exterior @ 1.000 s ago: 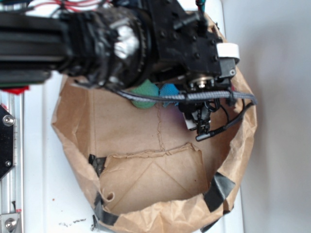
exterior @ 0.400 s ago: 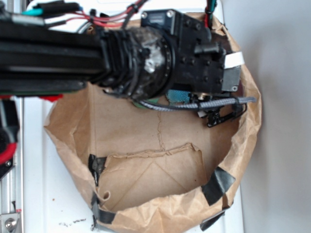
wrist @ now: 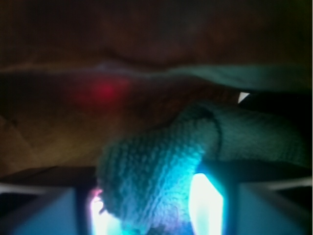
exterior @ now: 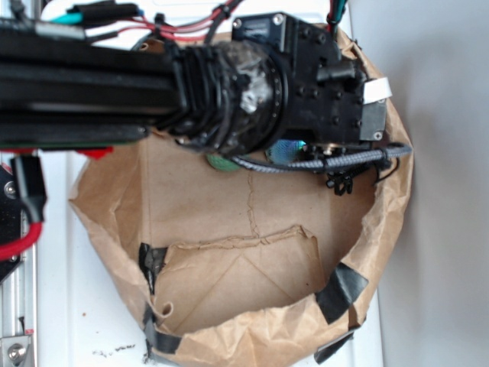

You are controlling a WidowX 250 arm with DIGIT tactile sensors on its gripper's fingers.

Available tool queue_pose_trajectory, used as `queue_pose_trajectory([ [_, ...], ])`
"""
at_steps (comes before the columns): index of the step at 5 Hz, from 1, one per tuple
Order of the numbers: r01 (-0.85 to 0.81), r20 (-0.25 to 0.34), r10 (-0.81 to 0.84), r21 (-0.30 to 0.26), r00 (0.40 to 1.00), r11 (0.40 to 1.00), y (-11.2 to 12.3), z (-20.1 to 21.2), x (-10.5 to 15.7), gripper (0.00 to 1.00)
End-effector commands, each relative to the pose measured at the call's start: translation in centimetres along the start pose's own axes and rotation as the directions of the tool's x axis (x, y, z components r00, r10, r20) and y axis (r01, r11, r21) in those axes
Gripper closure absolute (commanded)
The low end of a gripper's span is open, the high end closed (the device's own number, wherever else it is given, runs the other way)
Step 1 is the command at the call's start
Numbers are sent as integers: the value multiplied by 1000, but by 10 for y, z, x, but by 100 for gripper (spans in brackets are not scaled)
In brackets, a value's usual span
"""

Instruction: Grab the blue cloth.

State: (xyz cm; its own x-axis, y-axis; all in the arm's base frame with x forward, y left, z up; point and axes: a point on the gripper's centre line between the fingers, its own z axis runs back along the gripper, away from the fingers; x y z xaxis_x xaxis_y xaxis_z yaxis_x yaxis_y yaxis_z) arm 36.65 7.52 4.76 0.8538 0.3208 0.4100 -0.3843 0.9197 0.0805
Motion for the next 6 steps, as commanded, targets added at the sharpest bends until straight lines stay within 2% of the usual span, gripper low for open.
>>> queue_pose_trajectory([
  [1,44,36,-42,-75,998,996,5,47,20,100],
  [3,124,-72,-137,-153,988,980,24,111,4,100],
  [4,152,-105,-175,-196,979,969,34,139,-4,100],
  [5,171,-106,-198,-222,974,960,40,166,-17,100],
  [6,169,-84,-192,-224,978,960,40,177,-23,100],
])
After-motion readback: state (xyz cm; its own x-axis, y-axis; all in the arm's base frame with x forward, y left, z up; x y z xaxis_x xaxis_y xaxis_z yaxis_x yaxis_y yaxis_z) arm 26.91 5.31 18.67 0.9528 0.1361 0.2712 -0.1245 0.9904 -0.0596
